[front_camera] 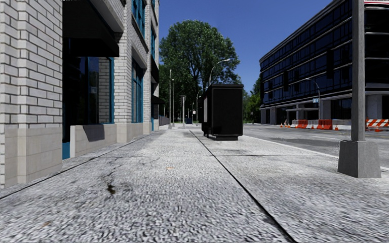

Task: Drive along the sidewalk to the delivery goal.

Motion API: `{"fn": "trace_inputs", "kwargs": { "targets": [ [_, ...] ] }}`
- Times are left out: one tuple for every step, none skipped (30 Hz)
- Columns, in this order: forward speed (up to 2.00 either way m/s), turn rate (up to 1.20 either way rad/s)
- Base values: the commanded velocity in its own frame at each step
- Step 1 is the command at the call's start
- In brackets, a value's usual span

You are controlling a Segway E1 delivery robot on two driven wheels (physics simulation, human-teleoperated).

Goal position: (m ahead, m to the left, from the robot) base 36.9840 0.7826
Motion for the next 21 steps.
{"fn": "trace_inputs", "kwargs": {
  "targets": [
    [2.00,0.00],
    [2.00,0.00],
    [2.00,0.00],
    [2.00,0.00],
    [2.00,0.00],
    [2.00,0.00],
    [2.00,0.00],
    [2.00,0.00],
    [2.00,0.00],
    [2.00,0.00],
    [2.00,0.00],
    [2.00,0.00],
    [2.00,0.00],
    [2.00,0.02],
    [2.00,0.03],
    [2.00,0.03],
    [2.00,0.03],
    [2.00,0.03],
    [2.00,0.03],
    [2.00,0.03],
    [2.00,0.03]
  ]
}}
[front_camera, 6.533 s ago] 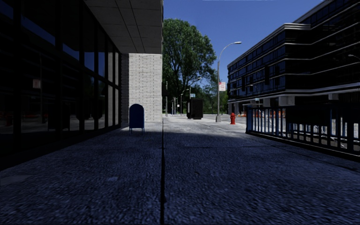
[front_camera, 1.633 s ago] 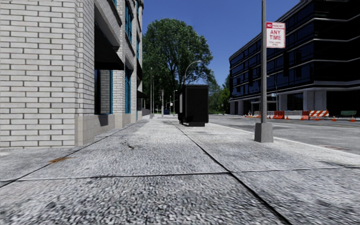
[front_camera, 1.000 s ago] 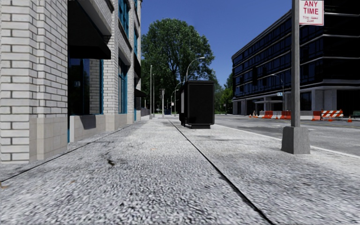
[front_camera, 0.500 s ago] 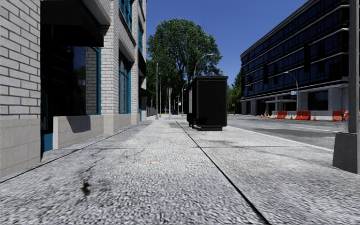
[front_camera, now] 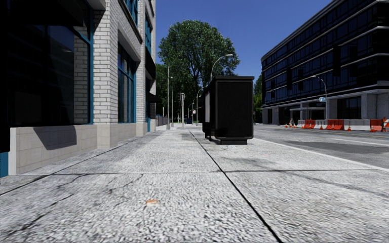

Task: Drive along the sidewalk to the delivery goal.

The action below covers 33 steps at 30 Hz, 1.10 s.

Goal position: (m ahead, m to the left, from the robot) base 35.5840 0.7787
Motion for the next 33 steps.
{"fn": "trace_inputs", "kwargs": {
  "targets": [
    [2.00,0.03],
    [2.00,0.02],
    [2.00,0.02],
    [2.00,0.00],
    [2.00,0.00],
    [2.00,0.00],
    [2.00,0.00],
    [2.00,0.00],
    [2.00,0.00],
    [2.00,0.00],
    [2.00,0.00],
    [2.00,0.05],
    [2.00,0.13],
    [2.00,0.15],
    [2.00,0.15],
    [2.00,0.15],
    [2.00,0.15],
    [2.00,0.15],
    [2.00,0.15],
    [2.00,0.15],
    [2.00,0.15],
    [2.00,0.15],
    [2.00,0.15],
    [2.00,0.15],
    [2.00,0.15],
    [2.00,0.15],
    [2.00,0.15],
    [2.00,0.15],
    [2.00,0.16],
    [2.00,0.16],
    [2.00,0.18],
    [2.00,0.23],
    [2.00,0.24]
  ]
}}
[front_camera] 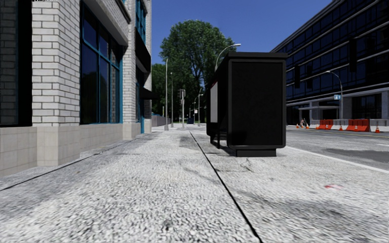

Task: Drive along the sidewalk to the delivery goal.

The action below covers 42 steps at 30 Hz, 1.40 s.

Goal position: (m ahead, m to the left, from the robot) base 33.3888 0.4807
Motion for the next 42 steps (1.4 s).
{"fn": "trace_inputs", "kwargs": {
  "targets": [
    [2.00,0.25],
    [2.00,0.25],
    [2.00,0.26],
    [2.00,0.26],
    [2.00,0.26],
    [2.00,0.29],
    [2.00,0.30],
    [2.00,0.31],
    [2.00,0.32],
    [2.00,0.26],
    [2.00,0.23],
    [2.00,0.23],
    [2.00,0.01],
    [2.00,0.01],
    [2.00,0.00],
    [2.00,0.00],
    [2.00,0.00],
    [2.00,0.00],
    [2.00,0.00],
    [2.00,0.00],
    [2.00,0.00],
    [2.00,0.00],
    [2.00,0.02],
    [2.00,0.07],
    [2.00,0.11],
    [2.00,0.13],
    [2.00,0.13],
    [2.00,0.13],
    [2.00,0.13],
    [2.00,0.10],
    [2.00,0.09],
    [2.00,0.09],
    [2.00,0.09],
    [2.00,0.09],
    [2.00,0.09],
    [2.00,0.09],
    [2.00,0.09],
    [2.00,0.09],
    [2.00,0.08],
    [2.00,0.08],
    [2.00,0.08],
    [2.00,0.08]
  ]
}}
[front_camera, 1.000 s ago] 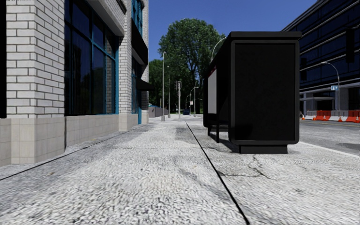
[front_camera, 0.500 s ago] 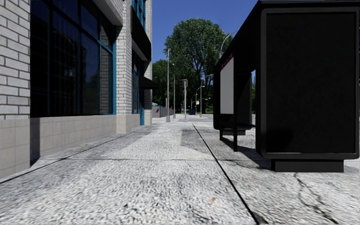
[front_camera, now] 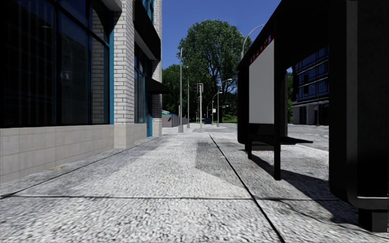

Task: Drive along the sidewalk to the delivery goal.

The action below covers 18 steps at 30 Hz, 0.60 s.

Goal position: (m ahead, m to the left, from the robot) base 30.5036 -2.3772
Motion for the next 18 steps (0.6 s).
{"fn": "trace_inputs", "kwargs": {
  "targets": [
    [2.00,0.08],
    [2.00,0.09],
    [2.00,0.09],
    [2.00,0.04],
    [2.00,0.00],
    [2.00,0.00],
    [2.00,0.00],
    [2.00,0.00],
    [2.00,0.00],
    [2.00,0.00],
    [2.00,0.00],
    [2.00,0.00],
    [2.00,0.00],
    [2.00,0.00],
    [2.00,0.00],
    [2.00,0.00],
    [2.00,0.00],
    [2.00,0.00]
  ]
}}
